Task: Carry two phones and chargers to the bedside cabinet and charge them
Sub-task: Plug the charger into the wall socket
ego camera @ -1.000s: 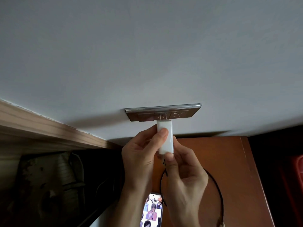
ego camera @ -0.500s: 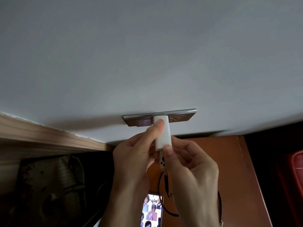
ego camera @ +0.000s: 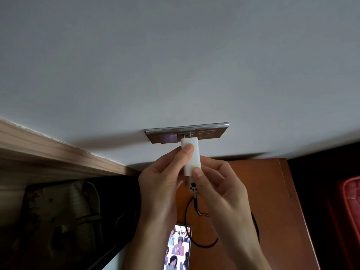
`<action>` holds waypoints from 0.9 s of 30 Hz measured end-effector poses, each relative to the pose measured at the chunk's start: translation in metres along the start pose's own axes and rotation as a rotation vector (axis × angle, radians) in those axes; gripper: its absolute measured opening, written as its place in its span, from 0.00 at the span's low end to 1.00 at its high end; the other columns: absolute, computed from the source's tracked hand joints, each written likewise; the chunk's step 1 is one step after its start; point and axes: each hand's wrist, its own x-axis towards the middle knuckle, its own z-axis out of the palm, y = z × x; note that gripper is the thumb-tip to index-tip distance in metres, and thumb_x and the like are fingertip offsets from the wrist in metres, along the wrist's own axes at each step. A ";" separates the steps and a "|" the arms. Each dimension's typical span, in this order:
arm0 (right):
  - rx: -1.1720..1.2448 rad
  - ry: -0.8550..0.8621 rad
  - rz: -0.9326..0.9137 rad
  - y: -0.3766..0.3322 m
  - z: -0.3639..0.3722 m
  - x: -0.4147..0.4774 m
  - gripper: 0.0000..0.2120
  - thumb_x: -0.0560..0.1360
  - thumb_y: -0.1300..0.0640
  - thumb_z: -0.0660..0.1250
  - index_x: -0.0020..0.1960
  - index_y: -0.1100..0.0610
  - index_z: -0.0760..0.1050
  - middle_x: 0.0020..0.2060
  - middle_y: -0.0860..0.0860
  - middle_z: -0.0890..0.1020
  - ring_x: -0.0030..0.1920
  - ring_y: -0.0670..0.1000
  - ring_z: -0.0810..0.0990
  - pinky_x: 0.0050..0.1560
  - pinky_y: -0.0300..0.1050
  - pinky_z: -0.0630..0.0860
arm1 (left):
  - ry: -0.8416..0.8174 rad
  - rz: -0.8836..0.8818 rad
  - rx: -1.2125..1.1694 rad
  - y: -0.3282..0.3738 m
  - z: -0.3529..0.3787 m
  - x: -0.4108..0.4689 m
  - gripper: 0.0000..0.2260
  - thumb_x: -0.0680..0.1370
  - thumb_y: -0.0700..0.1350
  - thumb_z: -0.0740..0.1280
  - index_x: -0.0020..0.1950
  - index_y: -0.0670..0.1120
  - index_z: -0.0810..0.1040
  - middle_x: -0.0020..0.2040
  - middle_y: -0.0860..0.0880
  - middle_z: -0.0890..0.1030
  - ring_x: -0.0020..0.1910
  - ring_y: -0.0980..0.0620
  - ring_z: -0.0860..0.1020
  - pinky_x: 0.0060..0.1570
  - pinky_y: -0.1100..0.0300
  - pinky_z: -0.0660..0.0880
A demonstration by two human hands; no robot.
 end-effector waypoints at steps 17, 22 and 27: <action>-0.164 0.160 -0.063 -0.009 0.011 0.006 0.05 0.75 0.61 0.72 0.44 0.51 0.83 0.34 0.44 0.87 0.36 0.44 0.86 0.36 0.39 0.82 | 0.070 -0.049 0.066 0.018 0.007 0.004 0.19 0.56 0.52 0.80 0.40 0.41 0.88 0.36 0.43 0.87 0.33 0.51 0.85 0.30 0.63 0.78; -0.275 0.240 -0.116 0.004 0.019 0.001 0.08 0.75 0.64 0.71 0.49 0.53 0.83 0.35 0.43 0.86 0.33 0.42 0.83 0.33 0.35 0.77 | 0.112 -0.029 -0.006 0.009 0.006 0.000 0.17 0.60 0.48 0.79 0.41 0.36 0.87 0.36 0.40 0.86 0.33 0.48 0.84 0.33 0.60 0.81; -0.257 0.238 -0.134 0.001 0.018 0.004 0.09 0.75 0.64 0.72 0.46 0.50 0.82 0.34 0.44 0.86 0.33 0.43 0.84 0.33 0.33 0.76 | 0.128 -0.008 -0.012 0.009 0.007 0.002 0.16 0.58 0.48 0.80 0.38 0.38 0.87 0.33 0.43 0.85 0.31 0.50 0.83 0.31 0.62 0.80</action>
